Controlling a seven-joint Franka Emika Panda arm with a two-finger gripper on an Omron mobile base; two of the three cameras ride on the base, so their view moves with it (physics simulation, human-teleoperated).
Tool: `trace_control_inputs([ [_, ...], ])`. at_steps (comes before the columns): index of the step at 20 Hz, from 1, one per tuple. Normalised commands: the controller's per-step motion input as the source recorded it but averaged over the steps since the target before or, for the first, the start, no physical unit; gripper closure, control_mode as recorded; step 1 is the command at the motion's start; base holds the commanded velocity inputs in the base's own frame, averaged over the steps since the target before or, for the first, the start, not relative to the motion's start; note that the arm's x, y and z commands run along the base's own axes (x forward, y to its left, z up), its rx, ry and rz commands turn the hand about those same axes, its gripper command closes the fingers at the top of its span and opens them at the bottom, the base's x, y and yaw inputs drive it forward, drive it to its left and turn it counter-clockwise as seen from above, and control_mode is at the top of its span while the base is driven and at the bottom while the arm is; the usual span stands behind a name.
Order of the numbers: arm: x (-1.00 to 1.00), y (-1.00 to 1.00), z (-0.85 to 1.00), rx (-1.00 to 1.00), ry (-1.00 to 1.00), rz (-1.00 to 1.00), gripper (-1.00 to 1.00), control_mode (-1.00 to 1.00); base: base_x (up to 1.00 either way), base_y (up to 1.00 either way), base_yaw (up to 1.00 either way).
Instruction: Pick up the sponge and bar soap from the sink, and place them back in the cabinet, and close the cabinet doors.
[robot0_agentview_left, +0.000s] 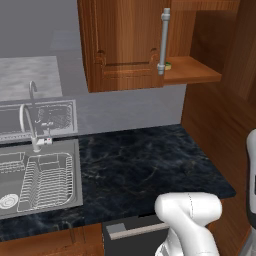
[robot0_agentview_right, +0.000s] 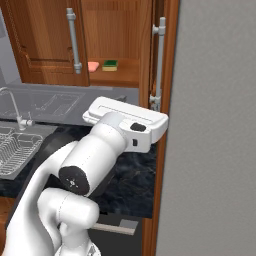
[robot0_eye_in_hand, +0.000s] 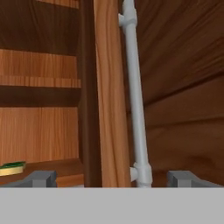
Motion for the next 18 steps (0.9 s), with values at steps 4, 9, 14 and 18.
trace_control_inputs([
  [4,0.00,0.14,0.00,-0.01,0.00,0.00,-1.00,-1.00,0.00,0.00,0.00],
  [9,0.00,0.08,0.00,0.00,0.00,0.00,-1.00,-1.00,0.00,0.00,0.00],
  [14,0.08,0.00,0.00,0.00,0.00,0.00,-1.00,-1.00,0.00,0.00,0.00],
  [18,0.16,0.00,0.00,0.00,0.00,0.00,-1.00,-1.00,0.00,0.00,0.00],
])
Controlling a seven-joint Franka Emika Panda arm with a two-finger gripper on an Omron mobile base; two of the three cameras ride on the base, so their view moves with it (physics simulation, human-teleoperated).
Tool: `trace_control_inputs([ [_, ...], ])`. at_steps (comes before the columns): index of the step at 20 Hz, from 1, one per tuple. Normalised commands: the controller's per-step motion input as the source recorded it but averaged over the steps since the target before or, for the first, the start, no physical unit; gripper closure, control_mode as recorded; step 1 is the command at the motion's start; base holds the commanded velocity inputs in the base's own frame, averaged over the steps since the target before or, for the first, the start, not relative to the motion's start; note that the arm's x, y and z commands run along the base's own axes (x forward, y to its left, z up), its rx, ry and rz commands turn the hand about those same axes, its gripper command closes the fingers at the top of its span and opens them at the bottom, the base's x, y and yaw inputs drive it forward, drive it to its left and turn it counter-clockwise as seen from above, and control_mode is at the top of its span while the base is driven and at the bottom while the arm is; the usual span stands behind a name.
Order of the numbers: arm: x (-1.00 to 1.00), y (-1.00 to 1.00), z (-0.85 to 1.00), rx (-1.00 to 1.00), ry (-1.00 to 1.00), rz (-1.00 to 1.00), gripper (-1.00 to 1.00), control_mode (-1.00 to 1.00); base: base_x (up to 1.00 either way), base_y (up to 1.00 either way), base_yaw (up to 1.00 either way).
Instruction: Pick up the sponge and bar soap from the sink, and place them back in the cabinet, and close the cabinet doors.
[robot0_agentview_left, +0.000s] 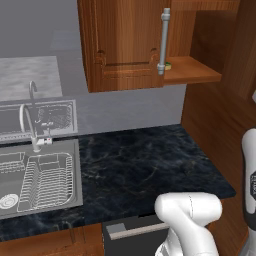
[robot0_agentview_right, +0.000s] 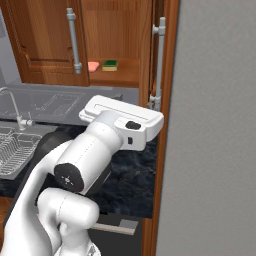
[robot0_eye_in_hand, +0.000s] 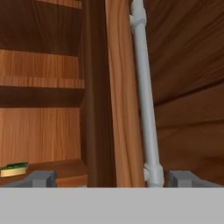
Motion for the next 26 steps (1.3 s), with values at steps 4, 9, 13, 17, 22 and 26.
trace_control_inputs([
  [4,0.17,0.00,0.00,0.00,0.00,0.00,-1.00,-1.00,0.00,0.00,0.00],
  [9,0.18,0.00,0.00,0.00,0.00,0.00,-1.00,-1.00,0.00,0.00,0.00],
  [13,0.24,0.00,0.00,0.00,0.00,0.00,-1.00,-1.00,0.00,0.00,0.00],
  [17,0.22,0.00,0.00,0.00,0.00,0.00,-1.00,-1.00,0.00,0.00,0.00],
  [22,0.05,0.04,0.00,0.00,0.00,-0.01,-1.00,-1.00,0.00,0.00,0.00],
  [26,0.05,0.06,0.00,0.00,0.00,-0.02,-1.00,-1.00,0.00,0.00,0.00],
])
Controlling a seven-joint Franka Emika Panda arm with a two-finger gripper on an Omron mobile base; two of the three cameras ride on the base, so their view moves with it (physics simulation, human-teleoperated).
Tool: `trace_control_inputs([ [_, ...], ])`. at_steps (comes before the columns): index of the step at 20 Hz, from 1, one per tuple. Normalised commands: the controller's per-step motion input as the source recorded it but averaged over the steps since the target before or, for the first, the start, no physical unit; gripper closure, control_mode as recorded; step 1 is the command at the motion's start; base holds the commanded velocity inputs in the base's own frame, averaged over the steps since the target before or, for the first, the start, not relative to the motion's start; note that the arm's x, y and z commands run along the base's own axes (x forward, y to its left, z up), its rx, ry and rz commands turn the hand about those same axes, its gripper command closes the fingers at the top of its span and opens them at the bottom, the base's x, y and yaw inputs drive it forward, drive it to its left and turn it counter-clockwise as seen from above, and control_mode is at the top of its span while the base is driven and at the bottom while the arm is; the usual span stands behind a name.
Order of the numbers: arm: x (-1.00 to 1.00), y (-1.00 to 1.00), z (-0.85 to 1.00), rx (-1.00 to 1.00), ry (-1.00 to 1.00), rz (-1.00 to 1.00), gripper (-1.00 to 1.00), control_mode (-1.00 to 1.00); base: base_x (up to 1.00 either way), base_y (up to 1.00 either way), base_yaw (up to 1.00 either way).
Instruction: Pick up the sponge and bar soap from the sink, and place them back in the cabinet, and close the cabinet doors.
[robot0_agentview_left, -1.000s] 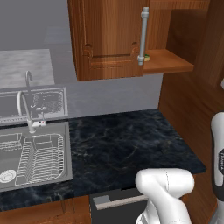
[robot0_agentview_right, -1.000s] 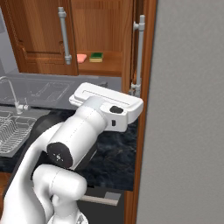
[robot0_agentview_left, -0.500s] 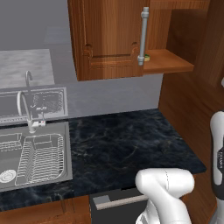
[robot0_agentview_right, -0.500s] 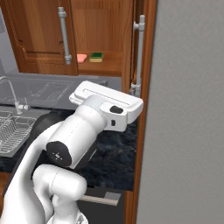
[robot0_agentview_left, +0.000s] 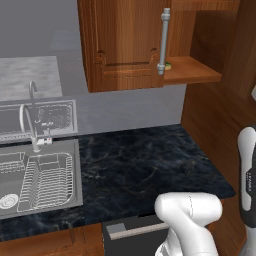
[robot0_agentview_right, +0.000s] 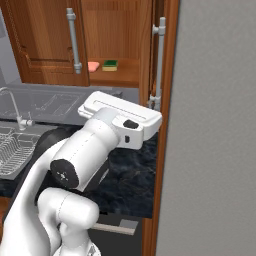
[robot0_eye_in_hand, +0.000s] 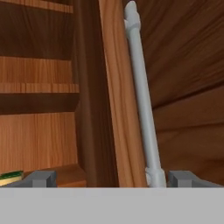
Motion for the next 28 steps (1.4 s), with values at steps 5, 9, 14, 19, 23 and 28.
trace_control_inputs([
  [5,0.04,0.03,0.00,0.00,0.00,-0.02,-1.00,-1.00,0.00,0.00,0.00],
  [9,0.12,0.00,0.00,0.00,0.00,-0.02,-1.00,-1.00,0.00,0.00,0.00],
  [14,0.13,0.00,0.00,0.00,0.00,-0.06,-1.00,-1.00,0.00,0.00,0.00],
  [19,0.14,0.00,0.00,0.00,0.00,-0.07,-1.00,-1.00,0.00,0.00,0.00],
  [23,0.14,0.00,0.00,0.00,0.00,-0.05,-1.00,-1.00,0.00,0.00,0.00],
  [28,0.12,0.00,0.00,0.00,0.00,-0.01,-1.00,-1.00,0.00,0.00,0.00],
])
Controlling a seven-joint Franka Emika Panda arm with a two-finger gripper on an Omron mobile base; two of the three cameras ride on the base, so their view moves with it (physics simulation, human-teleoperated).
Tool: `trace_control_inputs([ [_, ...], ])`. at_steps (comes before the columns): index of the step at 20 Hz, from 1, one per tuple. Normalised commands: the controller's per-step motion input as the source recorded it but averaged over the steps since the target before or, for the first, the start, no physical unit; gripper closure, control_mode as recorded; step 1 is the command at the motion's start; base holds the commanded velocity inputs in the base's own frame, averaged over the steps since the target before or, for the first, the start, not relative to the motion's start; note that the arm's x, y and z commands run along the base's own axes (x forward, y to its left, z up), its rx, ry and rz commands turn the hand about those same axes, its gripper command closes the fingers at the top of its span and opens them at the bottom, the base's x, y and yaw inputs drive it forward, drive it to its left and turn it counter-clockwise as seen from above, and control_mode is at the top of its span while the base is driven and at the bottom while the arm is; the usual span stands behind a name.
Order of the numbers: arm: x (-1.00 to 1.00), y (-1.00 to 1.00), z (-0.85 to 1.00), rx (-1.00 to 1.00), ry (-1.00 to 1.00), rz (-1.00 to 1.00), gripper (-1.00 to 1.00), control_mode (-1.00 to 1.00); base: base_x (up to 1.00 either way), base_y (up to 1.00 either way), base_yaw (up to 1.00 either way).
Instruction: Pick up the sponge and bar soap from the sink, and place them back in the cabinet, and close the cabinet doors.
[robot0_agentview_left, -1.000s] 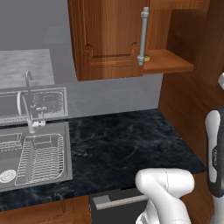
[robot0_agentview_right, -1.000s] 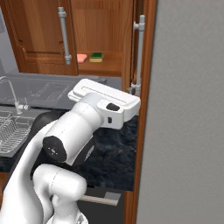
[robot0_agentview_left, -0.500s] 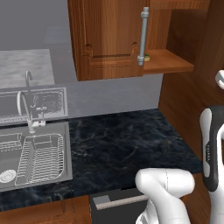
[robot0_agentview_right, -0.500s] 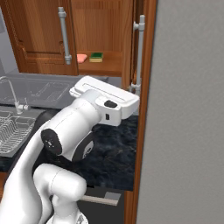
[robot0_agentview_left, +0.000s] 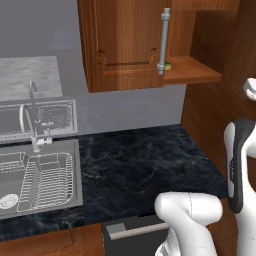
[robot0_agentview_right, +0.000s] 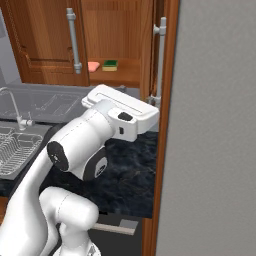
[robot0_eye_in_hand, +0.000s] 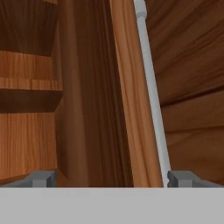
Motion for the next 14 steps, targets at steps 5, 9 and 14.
trace_control_inputs([
  [5,0.08,0.00,0.00,0.00,0.00,0.00,-1.00,-1.00,0.00,0.00,0.00],
  [9,0.00,0.04,0.00,0.00,0.00,0.00,-1.00,-1.00,0.00,0.00,0.00],
  [14,0.00,0.19,0.00,-0.01,0.00,0.03,-1.00,-1.00,0.00,0.00,0.00],
])
